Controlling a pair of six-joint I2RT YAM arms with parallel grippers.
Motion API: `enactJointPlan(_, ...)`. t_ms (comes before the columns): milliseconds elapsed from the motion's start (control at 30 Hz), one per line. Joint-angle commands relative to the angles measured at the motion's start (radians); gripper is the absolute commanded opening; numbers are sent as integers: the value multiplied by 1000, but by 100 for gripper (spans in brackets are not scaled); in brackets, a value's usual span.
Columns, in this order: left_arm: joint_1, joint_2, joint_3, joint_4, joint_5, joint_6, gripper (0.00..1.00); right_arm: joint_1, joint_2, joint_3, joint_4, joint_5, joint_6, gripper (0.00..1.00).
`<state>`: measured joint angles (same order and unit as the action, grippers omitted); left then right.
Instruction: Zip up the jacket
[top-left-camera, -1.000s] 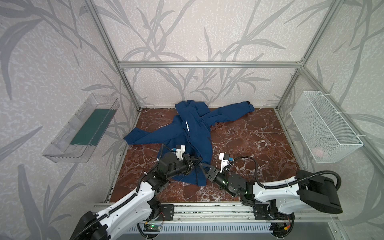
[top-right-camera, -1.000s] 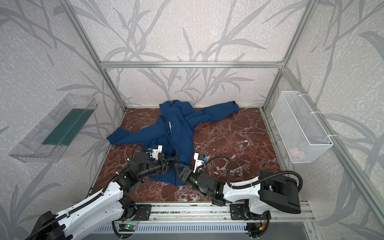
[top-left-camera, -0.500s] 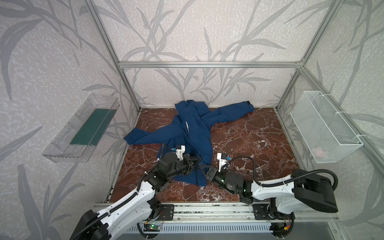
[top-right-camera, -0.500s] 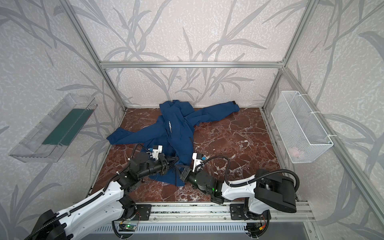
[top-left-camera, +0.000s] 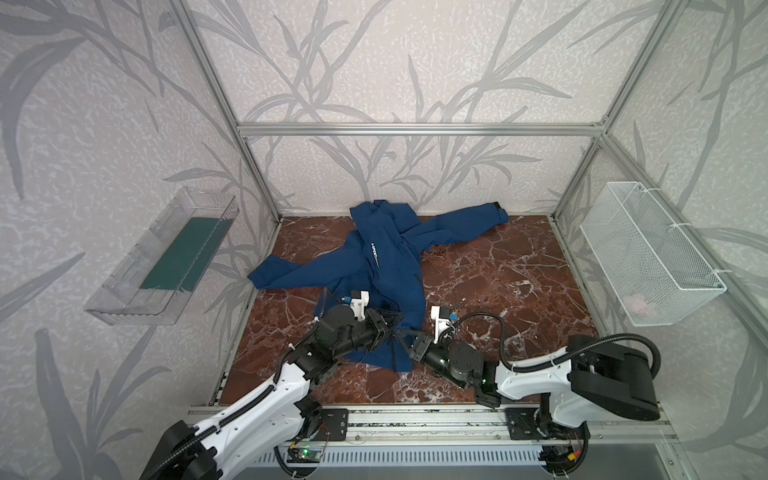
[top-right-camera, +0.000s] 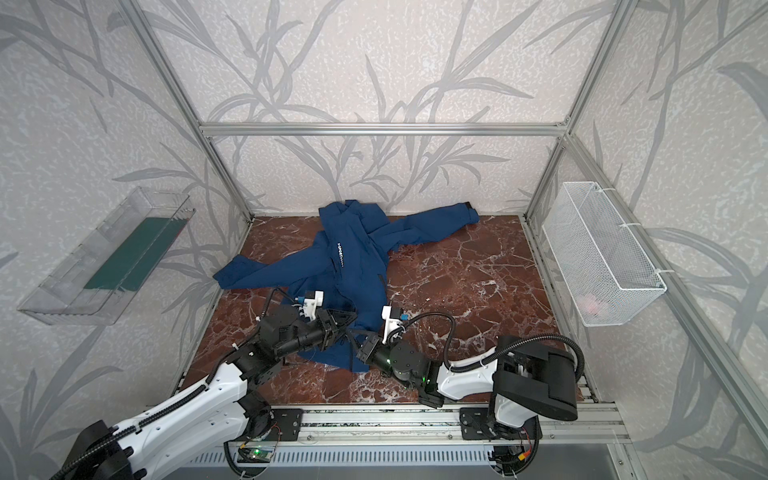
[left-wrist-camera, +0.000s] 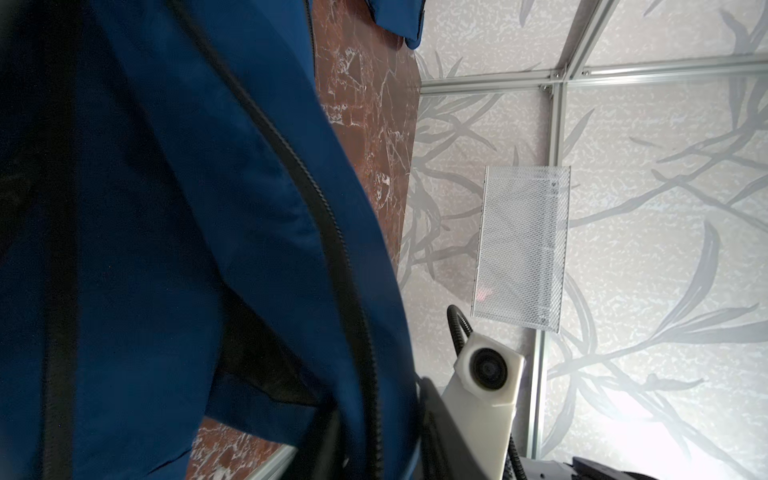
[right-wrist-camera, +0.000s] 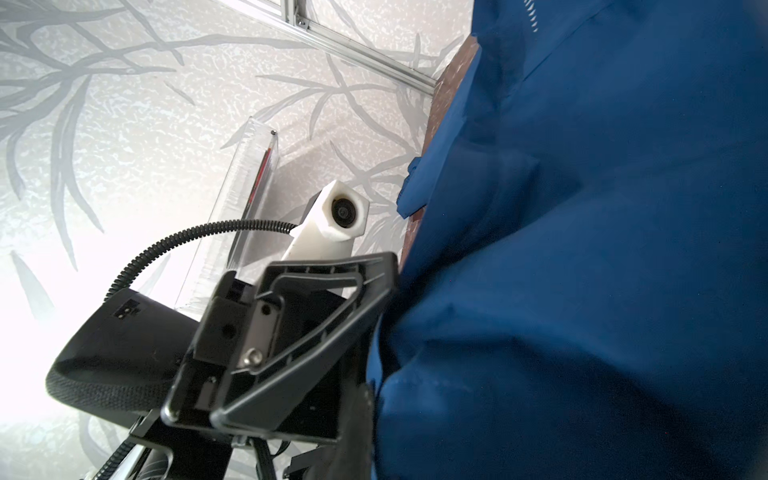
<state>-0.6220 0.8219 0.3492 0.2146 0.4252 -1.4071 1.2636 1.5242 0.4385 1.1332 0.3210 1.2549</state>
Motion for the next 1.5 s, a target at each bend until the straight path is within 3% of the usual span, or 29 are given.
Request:
enactJointPlan(0,5,-64,-13,-135,-24,39,49,-4,10,-20,139,13,-23,5)
enactJointPlan(367,13,-438,-130,-510,-146,8,55,-18,-47,-112,184,45,-24,3)
enactJointPlan(533,12,-507,-169,-629,-172,7,54,-42,-109,-157,170,65,-24,3)
enactJointPlan(633,11,-471,-191,-585,-148,4,54,-66,-148,-187,148,58,-15,3)
enactJointPlan(833,1,-258,-196,-365,-51,11,54,-98,-205,-215,113,33,-8,3)
enactJointPlan(1067,-63,-49,-126,-205,-46,45,51,-106,-275,-230,41,37,-12,3)
enactJointPlan(1467,-154,131,-126,56,-44,5,48,-110,-279,-218,21,32,-10,3)
